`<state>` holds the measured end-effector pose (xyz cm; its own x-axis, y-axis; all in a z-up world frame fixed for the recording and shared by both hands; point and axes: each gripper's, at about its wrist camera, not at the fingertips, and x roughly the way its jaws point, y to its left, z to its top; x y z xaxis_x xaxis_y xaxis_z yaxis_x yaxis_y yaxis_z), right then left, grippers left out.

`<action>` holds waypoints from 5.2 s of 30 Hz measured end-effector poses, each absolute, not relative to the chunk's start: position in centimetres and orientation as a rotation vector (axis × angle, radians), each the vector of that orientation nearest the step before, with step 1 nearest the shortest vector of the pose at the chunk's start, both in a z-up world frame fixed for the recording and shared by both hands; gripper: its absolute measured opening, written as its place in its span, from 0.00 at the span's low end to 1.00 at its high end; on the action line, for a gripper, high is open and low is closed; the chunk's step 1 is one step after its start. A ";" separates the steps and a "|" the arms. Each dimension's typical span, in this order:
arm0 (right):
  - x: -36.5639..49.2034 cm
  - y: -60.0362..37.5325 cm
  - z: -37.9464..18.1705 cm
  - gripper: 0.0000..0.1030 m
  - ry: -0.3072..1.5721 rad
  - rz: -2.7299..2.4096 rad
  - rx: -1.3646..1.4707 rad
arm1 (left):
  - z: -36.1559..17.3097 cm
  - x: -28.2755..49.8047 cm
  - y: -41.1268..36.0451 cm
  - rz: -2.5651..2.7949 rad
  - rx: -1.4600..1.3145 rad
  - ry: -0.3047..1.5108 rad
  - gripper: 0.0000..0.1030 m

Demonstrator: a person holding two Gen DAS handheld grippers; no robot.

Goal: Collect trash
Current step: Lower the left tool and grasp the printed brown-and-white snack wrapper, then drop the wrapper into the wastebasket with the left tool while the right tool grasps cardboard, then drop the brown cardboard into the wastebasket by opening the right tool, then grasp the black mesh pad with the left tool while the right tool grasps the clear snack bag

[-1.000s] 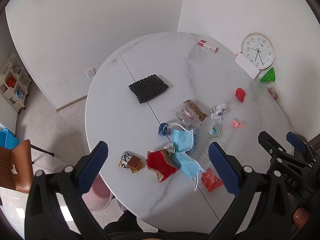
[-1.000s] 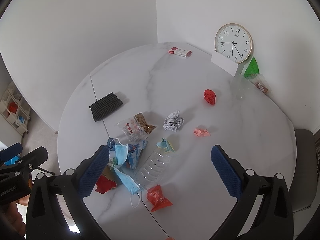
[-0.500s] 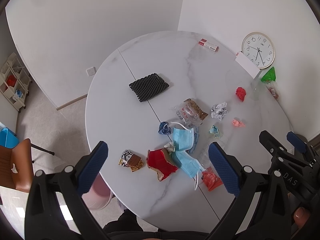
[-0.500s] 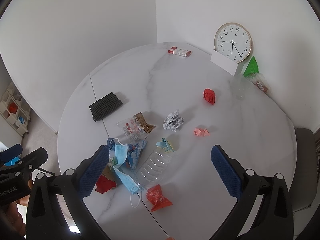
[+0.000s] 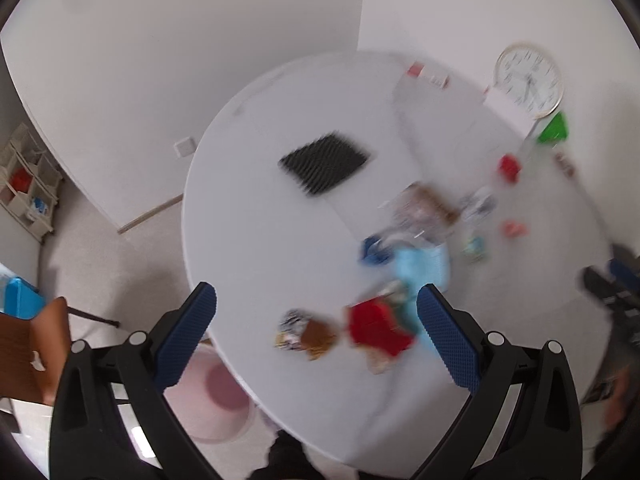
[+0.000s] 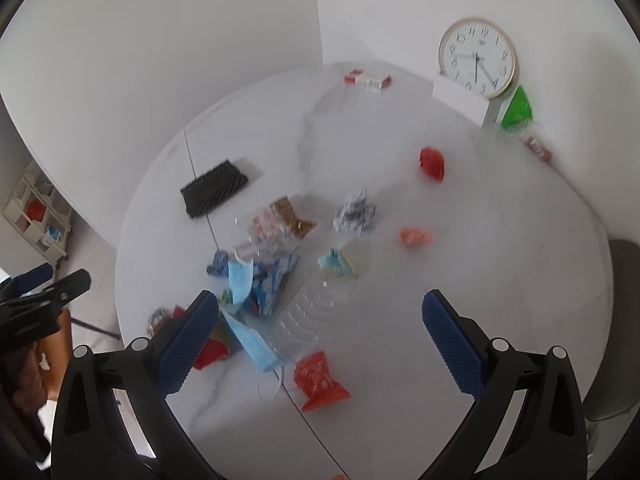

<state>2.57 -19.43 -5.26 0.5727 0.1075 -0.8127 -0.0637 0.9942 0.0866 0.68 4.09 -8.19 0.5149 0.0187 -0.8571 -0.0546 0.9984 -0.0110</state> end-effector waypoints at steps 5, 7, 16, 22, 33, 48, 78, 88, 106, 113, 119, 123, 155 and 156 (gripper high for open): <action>2.3 -19.2 -7.7 0.98 0.995 0.166 0.023 | -13.7 1.0 6.4 -0.020 -0.046 1.128 0.93; 2.1 -18.5 -8.9 0.98 1.020 0.217 -0.029 | -15.2 0.8 6.5 -0.044 -0.036 1.151 0.93; 1.7 -15.0 -12.1 0.98 1.102 0.434 -0.202 | -20.7 2.0 5.4 -0.196 0.086 1.208 0.92; 2.3 -13.9 -12.3 0.98 1.157 0.435 -0.224 | -23.9 3.9 5.6 -0.292 0.175 1.248 0.91; 1.6 -11.7 -11.6 0.98 1.186 0.321 -0.153 | -24.2 4.5 6.0 -0.416 0.229 1.183 0.63; 4.9 -2.1 -16.9 0.96 1.150 0.476 -0.227 | -21.1 1.4 11.3 -0.250 0.009 1.142 0.54; 2.1 3.7 -14.5 0.37 1.141 0.556 -0.210 | -29.8 -10.5 30.1 0.087 -0.305 1.315 0.80; -2.6 14.5 -15.3 0.39 1.168 0.897 -0.245 | -22.0 -14.4 35.3 0.298 -0.365 1.164 0.92; 2.1 3.6 -8.1 0.97 1.026 0.690 0.055 | -9.5 -12.6 30.6 0.345 -0.359 0.953 0.92; 2.8 -8.6 -5.0 0.97 0.937 0.440 0.100 | -7.7 -8.2 22.7 0.173 -0.285 0.925 0.92; 2.2 -14.6 -6.6 0.97 0.953 0.339 0.137 | -7.6 -5.4 15.2 0.031 -0.184 0.950 0.92; 2.3 -17.2 -7.3 0.97 0.980 0.321 0.147 | -7.8 -4.1 12.0 -0.031 -0.147 0.966 0.92; 15.2 -17.2 -12.2 0.97 1.133 0.251 0.210 | -23.4 25.1 3.4 -0.241 0.382 1.073 0.54; 15.7 -17.1 -12.5 0.97 1.138 0.258 0.204 | -23.6 25.2 3.4 -0.249 0.386 1.074 0.52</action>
<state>15.66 -17.06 -12.48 0.3951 0.3053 -0.8664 -0.0987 0.9518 0.2904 25.25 3.36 -23.64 0.4582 -0.0117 -0.8888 0.3811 0.9059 0.1845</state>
